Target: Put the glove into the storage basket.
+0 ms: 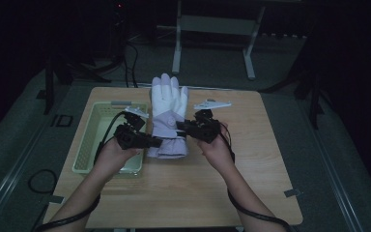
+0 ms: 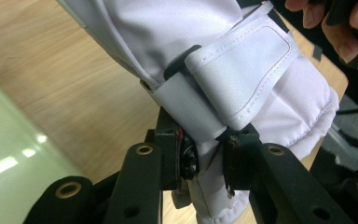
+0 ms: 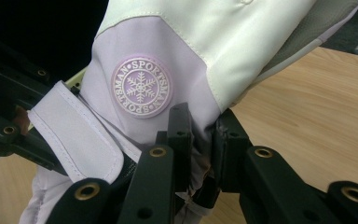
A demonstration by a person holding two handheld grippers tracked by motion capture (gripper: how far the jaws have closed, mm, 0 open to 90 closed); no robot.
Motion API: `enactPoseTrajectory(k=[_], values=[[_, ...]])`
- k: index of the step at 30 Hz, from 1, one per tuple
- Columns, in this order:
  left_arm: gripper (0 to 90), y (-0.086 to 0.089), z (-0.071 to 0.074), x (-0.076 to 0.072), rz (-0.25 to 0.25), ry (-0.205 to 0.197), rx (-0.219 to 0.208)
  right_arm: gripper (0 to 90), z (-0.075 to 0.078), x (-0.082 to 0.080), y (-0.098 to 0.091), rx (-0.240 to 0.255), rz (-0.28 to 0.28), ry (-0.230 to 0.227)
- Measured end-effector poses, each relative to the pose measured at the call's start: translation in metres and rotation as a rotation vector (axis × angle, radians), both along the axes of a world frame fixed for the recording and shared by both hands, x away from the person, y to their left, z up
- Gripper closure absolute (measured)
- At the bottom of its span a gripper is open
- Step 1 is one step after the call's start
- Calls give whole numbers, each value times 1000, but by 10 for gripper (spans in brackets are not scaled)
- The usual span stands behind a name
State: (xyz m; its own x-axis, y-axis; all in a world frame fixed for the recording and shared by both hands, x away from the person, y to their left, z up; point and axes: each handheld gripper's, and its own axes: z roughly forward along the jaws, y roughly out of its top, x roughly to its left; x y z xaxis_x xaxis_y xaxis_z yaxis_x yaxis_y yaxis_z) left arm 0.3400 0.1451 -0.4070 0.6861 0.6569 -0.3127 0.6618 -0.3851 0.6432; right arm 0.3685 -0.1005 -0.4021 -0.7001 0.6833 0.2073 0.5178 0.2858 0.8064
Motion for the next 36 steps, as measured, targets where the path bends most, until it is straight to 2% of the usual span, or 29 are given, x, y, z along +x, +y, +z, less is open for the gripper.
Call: enactPoseTrajectory(k=[6,11,15,19,20,24,26,27,28,31,34,36], values=[[722,30,5,3,-13,3,17,791,3,1,28,19,10,-1],[721,52,7,4,-1,13,34,791,3,3,52,20,21,1],[721,73,4,5,12,26,40,792,0,6,72,23,29,9],[721,92,-1,5,27,38,64,792,-6,9,94,16,39,19],[721,92,-1,5,27,38,64,792,-6,9,94,16,39,19],[720,117,-6,5,40,68,83,794,-13,12,121,12,59,46],[720,120,-7,5,42,73,83,794,-15,11,127,10,61,44],[720,128,-13,5,47,94,90,794,-16,11,130,7,64,40],[720,130,-17,6,51,105,91,794,-23,12,139,5,70,61],[720,138,-27,8,56,128,102,795,-35,16,149,-1,70,92],[720,143,-40,11,52,158,109,795,-47,17,157,-25,74,109],[720,145,-50,13,56,186,108,795,-56,20,161,-38,76,138]])
